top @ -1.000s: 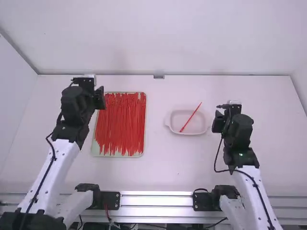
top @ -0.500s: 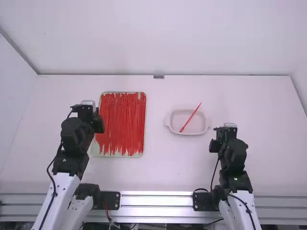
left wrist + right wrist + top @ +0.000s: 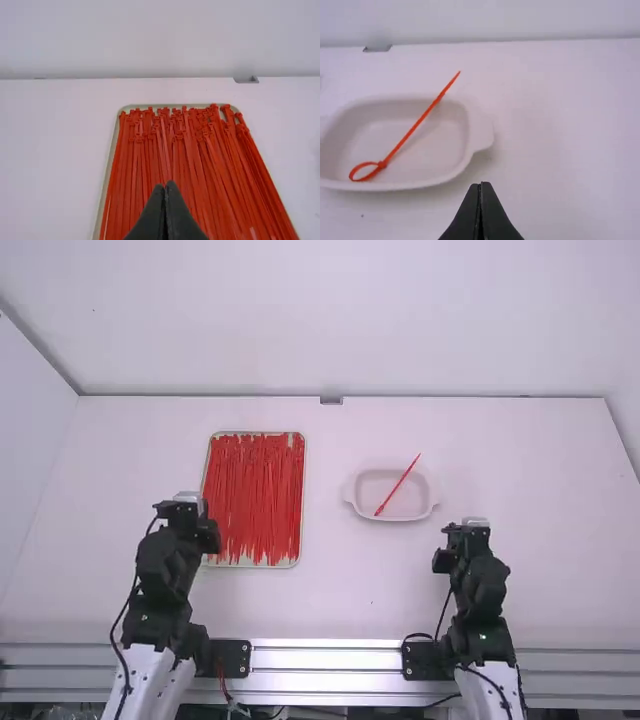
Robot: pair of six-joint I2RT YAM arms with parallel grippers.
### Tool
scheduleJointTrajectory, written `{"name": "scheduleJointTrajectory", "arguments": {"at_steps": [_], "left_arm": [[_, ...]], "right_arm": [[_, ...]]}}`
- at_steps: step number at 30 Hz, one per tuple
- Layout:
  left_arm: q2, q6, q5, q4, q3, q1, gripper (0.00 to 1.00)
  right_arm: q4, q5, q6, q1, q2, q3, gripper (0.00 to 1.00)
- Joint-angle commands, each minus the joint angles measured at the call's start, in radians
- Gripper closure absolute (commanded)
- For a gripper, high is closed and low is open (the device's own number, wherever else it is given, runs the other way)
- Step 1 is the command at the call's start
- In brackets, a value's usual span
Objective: Fasten the cable tie
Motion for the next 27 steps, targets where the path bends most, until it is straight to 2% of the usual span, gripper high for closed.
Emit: {"name": "scheduleJointTrajectory", "arguments": {"at_steps": [1,14,20,27], "left_arm": [[-0.046,0.006,-0.002,0.003,-0.043,0.0,1.0],[-0.224,0.006,-0.002,0.003,-0.216,0.0,1.0],[-0.3,0.006,-0.002,0.003,-0.216,0.0,1.0],[-0.364,0.006,-0.002,0.003,-0.216,0.0,1.0]], "right_arm": [[-0.006,0.0,0.004,0.002,-0.038,-0.011,1.0],[-0.006,0.0,0.004,0.002,-0.192,-0.011,1.0],[-0.006,0.0,0.004,0.002,-0.257,-0.011,1.0],[-0.006,0.0,0.004,0.002,-0.258,-0.011,1.0]]}}
